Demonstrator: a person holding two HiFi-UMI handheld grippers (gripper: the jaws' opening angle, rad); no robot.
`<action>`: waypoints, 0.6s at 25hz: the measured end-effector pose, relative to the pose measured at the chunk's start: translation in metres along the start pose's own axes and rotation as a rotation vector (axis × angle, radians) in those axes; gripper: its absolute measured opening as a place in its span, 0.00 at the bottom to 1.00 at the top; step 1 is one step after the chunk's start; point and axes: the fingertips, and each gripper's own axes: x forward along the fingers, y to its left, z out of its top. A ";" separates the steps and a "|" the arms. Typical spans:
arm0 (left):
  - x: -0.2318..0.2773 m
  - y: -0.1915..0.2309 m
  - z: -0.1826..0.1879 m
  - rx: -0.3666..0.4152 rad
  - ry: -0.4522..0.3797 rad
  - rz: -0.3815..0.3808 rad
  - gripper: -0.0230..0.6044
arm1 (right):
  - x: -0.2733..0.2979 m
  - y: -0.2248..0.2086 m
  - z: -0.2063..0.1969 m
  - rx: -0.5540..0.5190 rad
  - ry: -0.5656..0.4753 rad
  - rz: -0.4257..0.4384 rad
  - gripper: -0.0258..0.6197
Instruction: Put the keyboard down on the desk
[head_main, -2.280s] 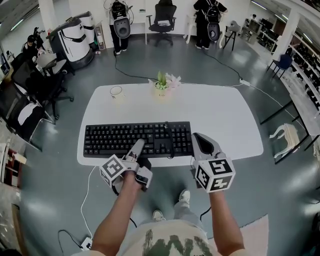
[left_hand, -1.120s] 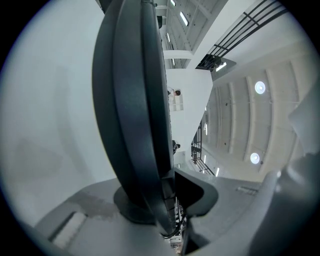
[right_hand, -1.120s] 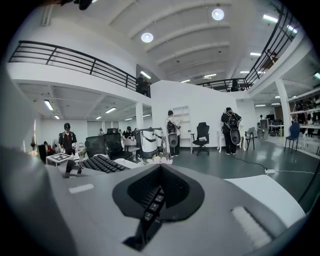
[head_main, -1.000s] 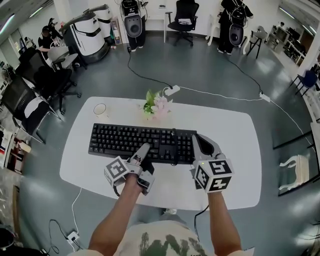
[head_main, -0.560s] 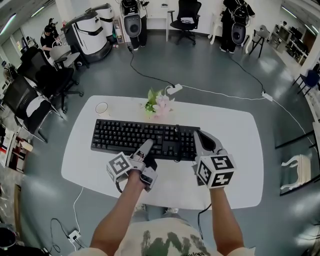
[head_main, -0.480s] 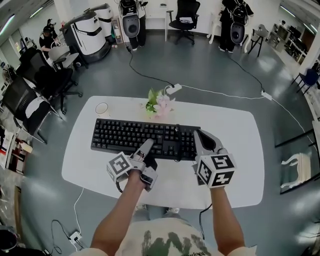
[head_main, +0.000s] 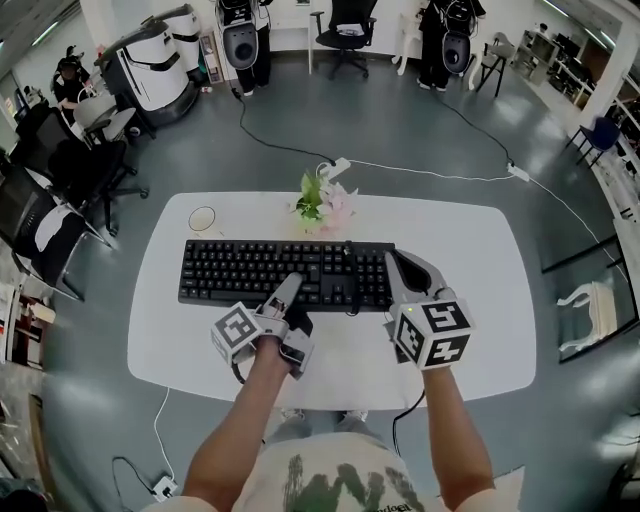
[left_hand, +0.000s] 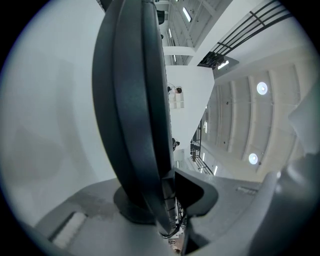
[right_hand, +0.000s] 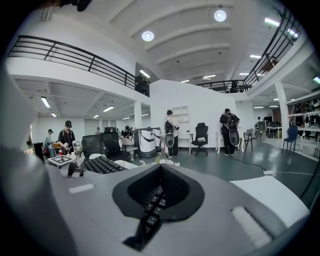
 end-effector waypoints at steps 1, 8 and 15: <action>0.000 0.002 0.002 -0.005 0.002 0.004 0.19 | 0.001 0.002 0.001 0.000 -0.001 -0.005 0.04; 0.004 0.024 -0.003 -0.058 0.001 0.020 0.19 | 0.004 0.011 -0.009 -0.005 0.022 -0.023 0.04; 0.010 0.047 -0.009 -0.083 0.020 0.055 0.19 | 0.012 0.013 -0.024 0.003 0.059 -0.022 0.04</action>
